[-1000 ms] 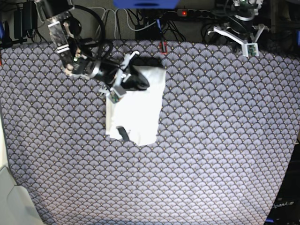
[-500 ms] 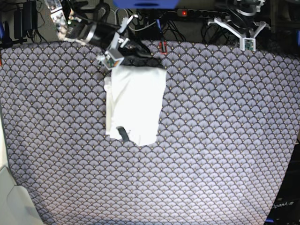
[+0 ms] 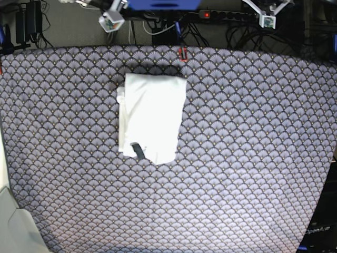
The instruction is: Fold the T-shirt properly
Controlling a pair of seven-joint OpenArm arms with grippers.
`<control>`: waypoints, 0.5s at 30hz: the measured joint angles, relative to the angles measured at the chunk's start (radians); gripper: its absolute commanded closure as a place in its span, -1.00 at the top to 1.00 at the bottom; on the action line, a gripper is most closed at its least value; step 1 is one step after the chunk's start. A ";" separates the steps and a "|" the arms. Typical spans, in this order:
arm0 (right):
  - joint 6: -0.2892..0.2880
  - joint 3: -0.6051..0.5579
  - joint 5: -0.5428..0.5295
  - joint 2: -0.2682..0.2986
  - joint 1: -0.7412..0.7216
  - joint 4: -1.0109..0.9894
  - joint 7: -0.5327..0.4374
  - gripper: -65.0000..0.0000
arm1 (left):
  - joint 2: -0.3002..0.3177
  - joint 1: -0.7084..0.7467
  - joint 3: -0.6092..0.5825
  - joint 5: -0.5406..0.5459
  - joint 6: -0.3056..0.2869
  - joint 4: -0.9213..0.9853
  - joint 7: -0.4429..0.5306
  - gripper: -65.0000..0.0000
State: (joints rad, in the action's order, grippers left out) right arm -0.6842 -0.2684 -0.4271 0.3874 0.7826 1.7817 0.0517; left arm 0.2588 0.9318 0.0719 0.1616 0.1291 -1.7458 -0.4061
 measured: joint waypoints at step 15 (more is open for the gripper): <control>-0.001 -0.004 -0.006 -0.021 -0.175 -0.699 -0.275 -0.85 | -0.048 -0.246 -0.180 -0.001 0.001 0.628 0.259 -0.99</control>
State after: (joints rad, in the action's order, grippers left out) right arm -0.6853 -0.2722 -0.4328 0.3664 0.6075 1.0824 -0.2230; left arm 0.2108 0.6853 -0.1078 0.1604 0.1303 -1.1175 -0.1471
